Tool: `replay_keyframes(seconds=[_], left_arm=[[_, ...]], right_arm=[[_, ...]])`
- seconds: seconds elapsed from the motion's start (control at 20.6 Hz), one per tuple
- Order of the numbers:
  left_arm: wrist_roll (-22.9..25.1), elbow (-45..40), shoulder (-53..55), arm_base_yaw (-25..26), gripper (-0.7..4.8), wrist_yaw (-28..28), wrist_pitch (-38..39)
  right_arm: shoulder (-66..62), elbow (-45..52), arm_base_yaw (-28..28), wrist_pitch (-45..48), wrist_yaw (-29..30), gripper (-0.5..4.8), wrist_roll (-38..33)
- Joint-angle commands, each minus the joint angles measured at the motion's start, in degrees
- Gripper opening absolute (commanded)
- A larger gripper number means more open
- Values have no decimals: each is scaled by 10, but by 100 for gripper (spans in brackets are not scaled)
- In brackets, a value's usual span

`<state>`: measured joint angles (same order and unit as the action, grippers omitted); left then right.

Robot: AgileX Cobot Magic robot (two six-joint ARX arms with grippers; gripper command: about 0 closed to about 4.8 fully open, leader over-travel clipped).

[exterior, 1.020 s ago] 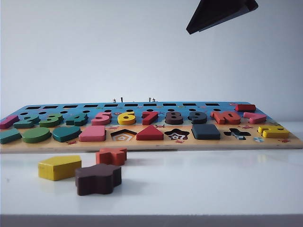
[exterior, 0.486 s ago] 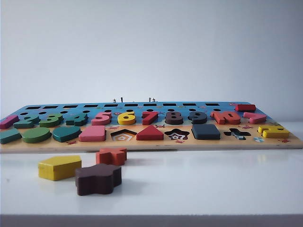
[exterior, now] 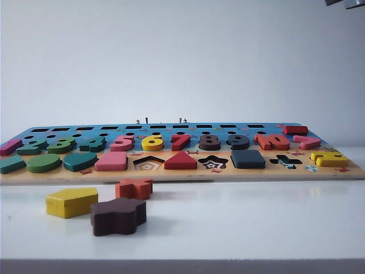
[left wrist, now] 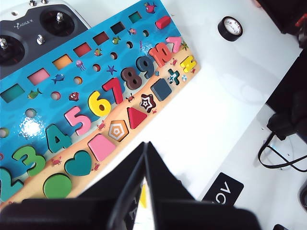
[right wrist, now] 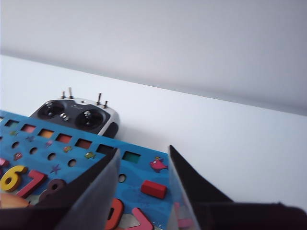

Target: Insert the cube into the slot.

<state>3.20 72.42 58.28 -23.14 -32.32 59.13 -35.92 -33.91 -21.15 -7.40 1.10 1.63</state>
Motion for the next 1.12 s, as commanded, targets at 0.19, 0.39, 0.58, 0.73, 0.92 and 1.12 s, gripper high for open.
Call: replay_keyframes(seconds=[0.19, 0.39, 0.58, 0.73, 0.92, 1.12], left_arm=[[11, 2, -1, 2, 17, -2, -19], [19, 0, -4, 7, 17, -2, -24], [19, -17, -15, 21, 17, -2, -53], [19, -45, -31, 44, 17, -2, -89], [20, -81, -53, 77, 17, 0, -122], [39, -141, -94, 115, 17, 0, -164]], right_arm=[[67, 35, 66, 12, 4, 95, -20], [85, 50, 85, 14, 3, 7, -20], [90, 64, 99, 17, 3, -6, -20], [92, 82, 106, 29, 3, -6, -20], [100, 112, 106, 61, 3, -6, -20], [122, 155, 106, 103, -7, -6, -20]])
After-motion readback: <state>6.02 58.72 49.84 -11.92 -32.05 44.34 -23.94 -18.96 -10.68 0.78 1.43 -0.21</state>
